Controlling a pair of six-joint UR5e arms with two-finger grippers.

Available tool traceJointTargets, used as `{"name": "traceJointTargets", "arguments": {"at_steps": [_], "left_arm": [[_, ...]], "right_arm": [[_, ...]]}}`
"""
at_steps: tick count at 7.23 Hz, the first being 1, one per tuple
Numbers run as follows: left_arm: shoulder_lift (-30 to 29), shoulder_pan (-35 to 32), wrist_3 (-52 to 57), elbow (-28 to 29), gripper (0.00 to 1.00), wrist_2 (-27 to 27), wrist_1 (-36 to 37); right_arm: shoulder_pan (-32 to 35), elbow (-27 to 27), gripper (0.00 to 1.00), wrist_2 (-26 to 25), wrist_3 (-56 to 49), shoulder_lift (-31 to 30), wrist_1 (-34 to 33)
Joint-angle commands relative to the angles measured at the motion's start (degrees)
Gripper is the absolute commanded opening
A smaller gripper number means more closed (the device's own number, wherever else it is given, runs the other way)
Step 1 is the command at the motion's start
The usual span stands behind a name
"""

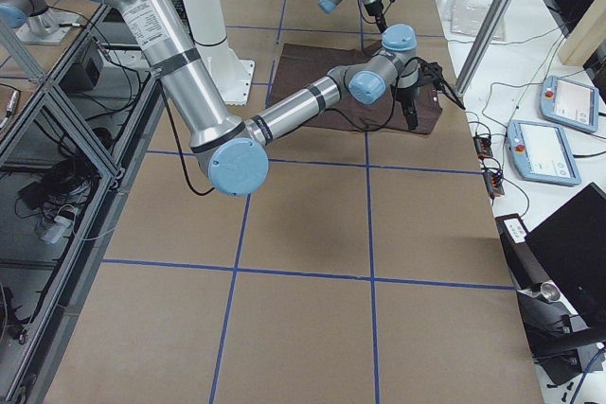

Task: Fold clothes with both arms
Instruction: 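Release the sleeve and raise the right gripper while the left gripper approaches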

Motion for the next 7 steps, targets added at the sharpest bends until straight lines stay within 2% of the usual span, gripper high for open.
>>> {"name": "traceJointTargets", "arguments": {"at_steps": [1, 5, 7], "left_arm": [[0.0, 0.2, 0.0, 0.7, 0.6, 0.0, 0.0], [-2.5, 0.2, 0.1, 4.4, 0.59, 0.0, -0.1], [-2.6, 0.2, 0.2, 4.5, 0.57, 0.0, 0.0]], "right_arm": [[0.0, 0.0, 1.0, 0.0, 0.1, -0.1, 0.0], [0.0, 0.2, 1.0, 0.0, 0.1, -0.4, 0.1], [0.0, 0.1, 1.0, -0.1, 0.1, -0.6, 0.1]]}}
